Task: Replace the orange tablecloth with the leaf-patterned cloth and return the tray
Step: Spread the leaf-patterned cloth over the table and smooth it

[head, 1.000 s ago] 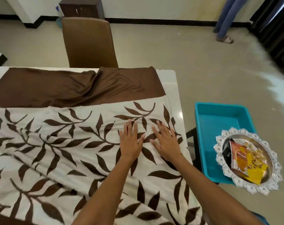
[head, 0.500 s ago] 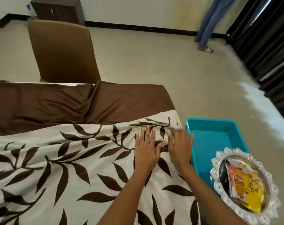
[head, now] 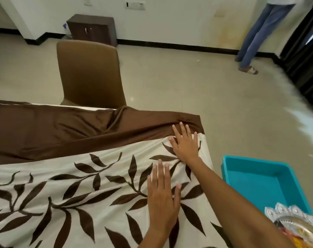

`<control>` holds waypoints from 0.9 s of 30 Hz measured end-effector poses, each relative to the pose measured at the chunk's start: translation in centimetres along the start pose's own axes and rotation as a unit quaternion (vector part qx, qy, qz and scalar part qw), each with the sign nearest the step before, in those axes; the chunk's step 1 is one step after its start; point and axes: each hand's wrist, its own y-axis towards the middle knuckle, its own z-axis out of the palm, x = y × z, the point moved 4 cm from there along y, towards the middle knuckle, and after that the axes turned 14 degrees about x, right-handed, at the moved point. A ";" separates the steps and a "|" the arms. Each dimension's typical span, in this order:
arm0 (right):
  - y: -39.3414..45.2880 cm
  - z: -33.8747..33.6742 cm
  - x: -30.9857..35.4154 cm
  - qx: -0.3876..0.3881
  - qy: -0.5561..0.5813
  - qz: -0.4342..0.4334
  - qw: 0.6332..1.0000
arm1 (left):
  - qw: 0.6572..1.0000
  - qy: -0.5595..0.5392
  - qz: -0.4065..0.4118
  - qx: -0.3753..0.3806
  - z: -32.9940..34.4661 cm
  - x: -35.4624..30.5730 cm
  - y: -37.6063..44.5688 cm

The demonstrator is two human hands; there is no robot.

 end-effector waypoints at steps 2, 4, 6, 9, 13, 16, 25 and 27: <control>0.8 -0.2 -0.4 -0.021 0.001 0.011 1.000 | 0.999 0.021 -0.016 -0.026 -2.1 1.0 2.6; 1.2 -0.2 -0.6 -0.039 -0.002 0.016 0.999 | 0.996 0.060 -0.057 -0.037 -4.7 3.2 6.9; 1.4 -0.2 -0.6 -0.048 -0.004 0.019 0.999 | 0.989 0.077 -0.126 0.011 -6.5 6.6 10.6; 1.8 -0.4 -0.9 -0.068 0.010 0.023 0.997 | 0.978 0.092 -0.154 0.104 -6.3 9.6 12.9; 2.0 -0.5 -1.1 -0.095 0.019 0.029 0.995 | 0.984 0.083 -0.115 0.109 -7.4 10.9 16.8; 2.4 -0.6 -1.1 -0.104 0.021 0.042 0.993 | 0.983 0.107 -0.083 0.122 -8.2 11.7 20.9; 4.4 -1.2 -1.8 -0.098 0.024 0.073 0.992 | 0.996 0.093 0.010 0.014 -7.4 11.5 23.8; 4.5 -1.1 -2.0 -0.089 0.027 0.074 0.993 | 0.995 0.080 0.051 -0.039 -7.6 10.0 21.9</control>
